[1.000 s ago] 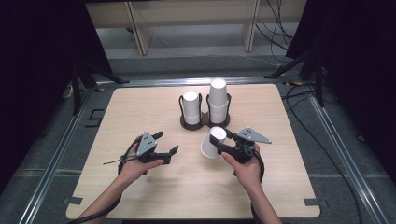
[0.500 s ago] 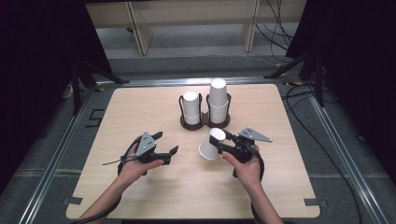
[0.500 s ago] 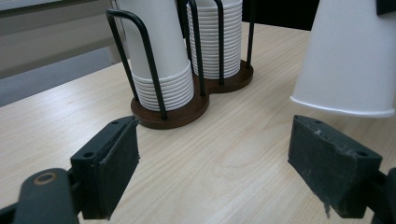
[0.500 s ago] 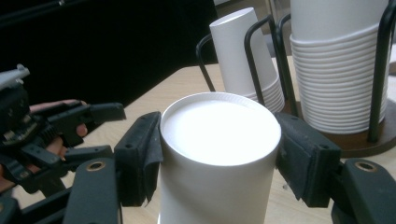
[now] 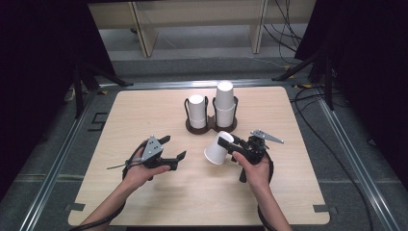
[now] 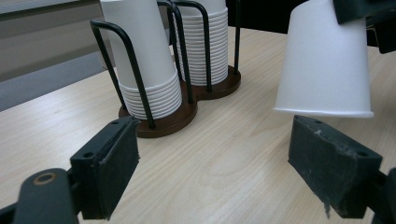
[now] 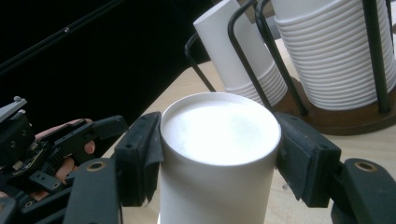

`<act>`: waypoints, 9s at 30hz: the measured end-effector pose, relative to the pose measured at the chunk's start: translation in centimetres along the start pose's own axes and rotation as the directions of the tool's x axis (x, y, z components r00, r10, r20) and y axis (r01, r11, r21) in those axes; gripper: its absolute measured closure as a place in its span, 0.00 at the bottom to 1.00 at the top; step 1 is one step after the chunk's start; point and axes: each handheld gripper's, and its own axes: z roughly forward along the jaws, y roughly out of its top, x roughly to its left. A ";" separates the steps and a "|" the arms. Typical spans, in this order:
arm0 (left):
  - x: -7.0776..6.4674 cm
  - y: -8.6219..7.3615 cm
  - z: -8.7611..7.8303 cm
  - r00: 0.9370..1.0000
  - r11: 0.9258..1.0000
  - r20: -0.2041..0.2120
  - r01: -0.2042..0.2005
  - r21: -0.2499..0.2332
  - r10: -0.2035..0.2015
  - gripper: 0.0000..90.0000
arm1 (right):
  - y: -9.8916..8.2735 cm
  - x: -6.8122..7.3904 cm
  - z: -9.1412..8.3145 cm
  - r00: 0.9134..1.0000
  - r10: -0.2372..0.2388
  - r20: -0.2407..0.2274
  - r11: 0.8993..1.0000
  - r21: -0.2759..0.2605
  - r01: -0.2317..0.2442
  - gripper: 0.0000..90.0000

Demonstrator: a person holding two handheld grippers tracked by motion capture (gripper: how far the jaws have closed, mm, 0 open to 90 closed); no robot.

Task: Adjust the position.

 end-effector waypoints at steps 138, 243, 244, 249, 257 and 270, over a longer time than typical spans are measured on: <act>-4.5 1.4 7.6 0.962 0.993 0.274 -0.013 0.119 -0.020 0.22 | 0.4 -2.3 1.6 0.917 0.377 -0.132 0.926 0.039 -0.375 0.37; 0.0 8.2 5.8 0.652 0.459 0.583 -0.757 0.464 0.485 0.32 | -0.8 1.1 -0.3 0.929 -0.362 0.074 0.925 0.151 0.349 0.25; 0.0 8.3 5.8 0.648 0.452 0.590 -0.760 0.466 0.482 0.32 | -0.9 1.0 0.1 0.917 -0.395 0.049 0.912 0.141 0.385 0.25; -0.2 8.6 5.9 0.626 0.408 0.619 -0.779 0.475 0.474 0.32 | -1.2 1.4 0.5 0.895 -0.446 0.024 0.883 0.177 0.435 0.25; -0.3 8.8 6.1 0.605 0.370 0.645 -0.796 0.479 0.467 0.33 | -1.7 1.8 1.0 0.892 -0.453 0.007 0.873 0.209 0.441 0.25; -0.5 8.7 6.2 0.555 0.309 0.692 -0.832 0.461 0.462 0.33 | -1.8 2.5 1.6 0.809 -0.588 -0.023 0.781 0.243 0.575 0.27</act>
